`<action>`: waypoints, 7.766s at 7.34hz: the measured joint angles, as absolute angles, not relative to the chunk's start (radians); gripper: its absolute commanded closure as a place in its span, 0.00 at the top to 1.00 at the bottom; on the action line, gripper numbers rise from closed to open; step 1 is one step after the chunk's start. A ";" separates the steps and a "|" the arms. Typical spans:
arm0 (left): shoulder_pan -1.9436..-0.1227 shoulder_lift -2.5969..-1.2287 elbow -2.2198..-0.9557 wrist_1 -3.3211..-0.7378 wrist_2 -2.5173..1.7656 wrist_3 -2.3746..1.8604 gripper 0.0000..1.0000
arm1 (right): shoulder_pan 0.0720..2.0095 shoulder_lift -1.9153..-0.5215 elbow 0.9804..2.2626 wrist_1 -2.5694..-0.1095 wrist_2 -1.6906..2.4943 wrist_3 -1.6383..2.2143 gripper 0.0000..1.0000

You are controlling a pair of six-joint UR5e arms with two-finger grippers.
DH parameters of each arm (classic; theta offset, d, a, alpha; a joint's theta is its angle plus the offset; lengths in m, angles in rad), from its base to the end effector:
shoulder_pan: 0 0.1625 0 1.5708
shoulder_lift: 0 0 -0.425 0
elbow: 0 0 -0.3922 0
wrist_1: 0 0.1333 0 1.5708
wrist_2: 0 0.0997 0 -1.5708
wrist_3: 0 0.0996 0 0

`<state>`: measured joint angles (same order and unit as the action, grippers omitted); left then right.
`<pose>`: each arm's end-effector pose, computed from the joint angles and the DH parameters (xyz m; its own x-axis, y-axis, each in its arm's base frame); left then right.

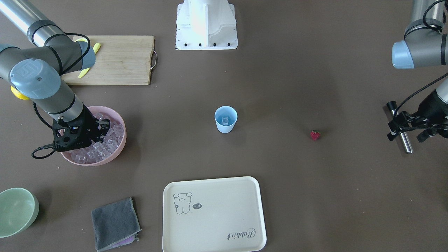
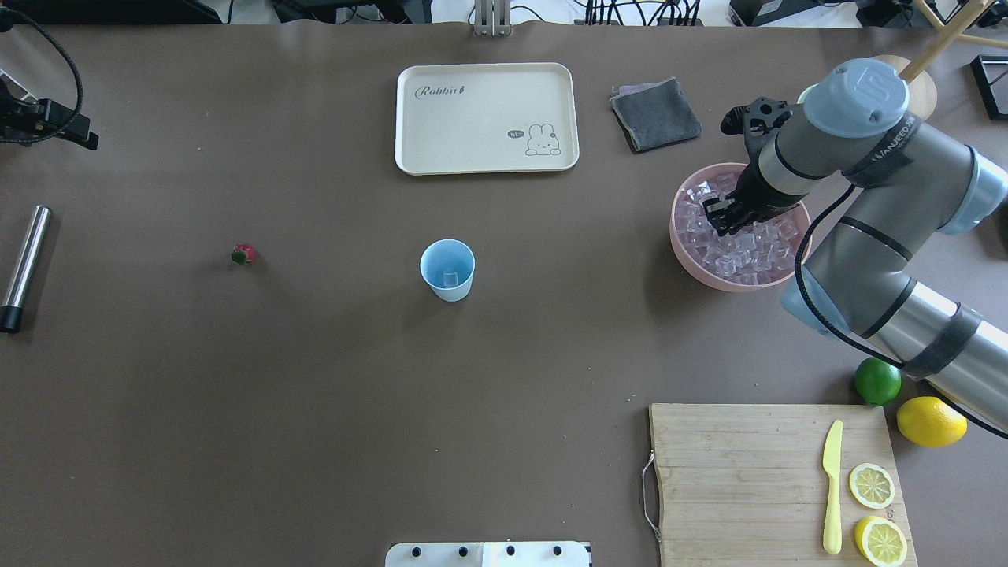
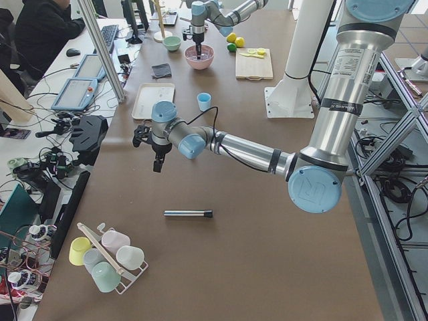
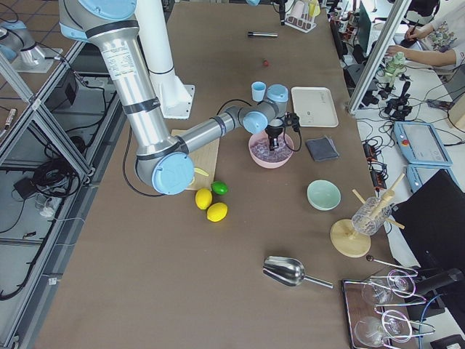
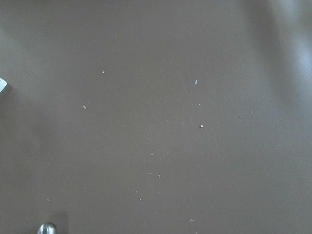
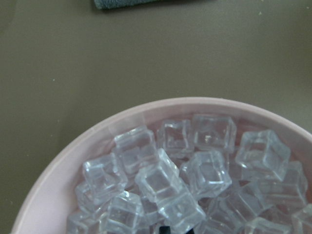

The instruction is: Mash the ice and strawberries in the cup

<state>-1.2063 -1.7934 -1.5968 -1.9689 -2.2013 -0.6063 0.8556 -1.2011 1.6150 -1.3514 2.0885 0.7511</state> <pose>0.1449 -0.5890 0.4846 0.6782 0.0845 -0.7300 0.1241 0.9659 0.2271 -0.3590 -0.5415 0.4118 0.6999 -0.1628 0.6955 0.0697 0.9846 0.1603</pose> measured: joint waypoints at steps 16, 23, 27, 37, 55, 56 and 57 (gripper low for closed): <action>-1.204 -1.783 -1.582 -2.009 -2.200 -0.609 0.98 | 0.865 -1.181 1.605 -1.348 2.068 0.736 0.61; -1.198 -1.782 -1.581 -2.018 -2.200 -0.609 0.98 | 0.853 -1.185 1.608 -1.347 2.045 0.736 0.00; -1.197 -1.783 -1.579 -2.022 -2.201 -0.608 0.98 | 0.882 -1.106 1.703 -1.503 2.075 0.742 0.00; -1.192 -1.811 -1.536 -2.022 -2.202 -0.603 0.98 | 0.511 -0.622 1.508 -1.644 1.798 1.223 0.00; -1.005 -1.881 -1.583 -2.046 -2.153 -0.877 0.97 | 0.963 -1.007 1.597 -1.490 2.135 0.755 0.98; -0.961 -1.896 -1.583 -2.046 -2.122 -0.897 0.96 | 1.044 -1.112 1.612 -1.440 2.207 0.639 0.98; -0.929 -1.900 -1.584 -2.046 -2.100 -0.907 0.96 | 1.120 -1.205 1.636 -1.407 2.266 0.544 0.98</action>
